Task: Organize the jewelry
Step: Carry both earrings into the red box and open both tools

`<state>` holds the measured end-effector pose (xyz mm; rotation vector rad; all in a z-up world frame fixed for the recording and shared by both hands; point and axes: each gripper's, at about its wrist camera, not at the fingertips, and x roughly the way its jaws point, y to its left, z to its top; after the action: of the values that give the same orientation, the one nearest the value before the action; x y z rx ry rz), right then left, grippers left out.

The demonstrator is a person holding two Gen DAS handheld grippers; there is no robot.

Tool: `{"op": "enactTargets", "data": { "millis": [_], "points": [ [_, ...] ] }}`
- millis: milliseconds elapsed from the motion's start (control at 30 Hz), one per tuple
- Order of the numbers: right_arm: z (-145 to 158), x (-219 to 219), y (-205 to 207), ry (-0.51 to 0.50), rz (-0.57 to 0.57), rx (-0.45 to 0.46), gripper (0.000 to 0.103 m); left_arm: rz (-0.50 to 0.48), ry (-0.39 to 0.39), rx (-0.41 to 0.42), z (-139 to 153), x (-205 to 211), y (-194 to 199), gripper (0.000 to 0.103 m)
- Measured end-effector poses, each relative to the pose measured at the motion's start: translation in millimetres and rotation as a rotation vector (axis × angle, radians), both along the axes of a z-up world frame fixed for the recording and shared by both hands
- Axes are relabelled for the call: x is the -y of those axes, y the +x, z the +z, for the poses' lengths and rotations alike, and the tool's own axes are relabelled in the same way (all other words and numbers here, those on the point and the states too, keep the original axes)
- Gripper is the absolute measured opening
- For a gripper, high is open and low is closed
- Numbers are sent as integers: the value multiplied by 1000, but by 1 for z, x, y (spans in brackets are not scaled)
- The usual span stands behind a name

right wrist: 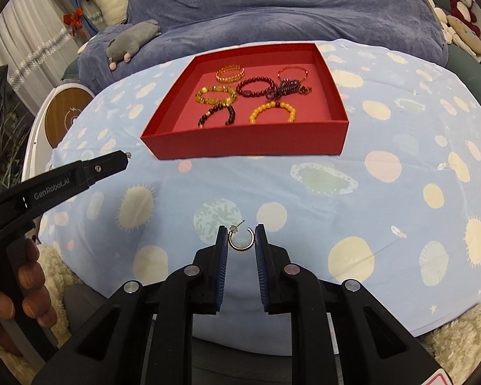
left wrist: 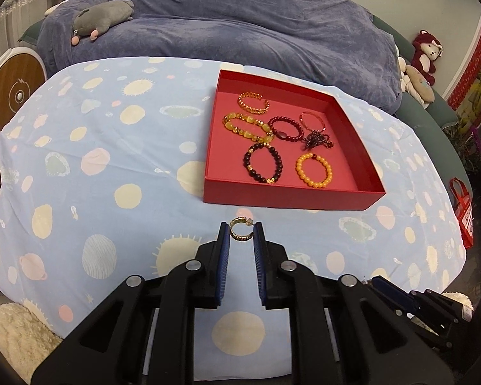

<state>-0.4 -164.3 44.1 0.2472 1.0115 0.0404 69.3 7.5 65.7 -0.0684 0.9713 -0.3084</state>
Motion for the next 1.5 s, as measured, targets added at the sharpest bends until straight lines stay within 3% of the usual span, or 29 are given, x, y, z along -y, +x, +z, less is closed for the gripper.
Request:
{"op": "enactTargets", "data": {
  "millis": [300, 500, 633, 900, 1500],
  "points": [
    [53, 21, 37, -36, 1, 125, 16, -57, -17, 87, 44, 27, 18, 15],
    [66, 39, 82, -49, 2, 163, 16, -83, -26, 127, 54, 53, 55, 15],
    [57, 46, 111, -71, -3, 156, 16, -83, -8, 136, 48, 67, 82, 15],
    [27, 54, 150, -96, -14, 114, 16, -60, 52, 77, 11, 79, 126, 15],
    [-23, 64, 186, -97, -36, 32, 16, -45, 113, 3, -43, 83, 159, 15]
  ]
}}
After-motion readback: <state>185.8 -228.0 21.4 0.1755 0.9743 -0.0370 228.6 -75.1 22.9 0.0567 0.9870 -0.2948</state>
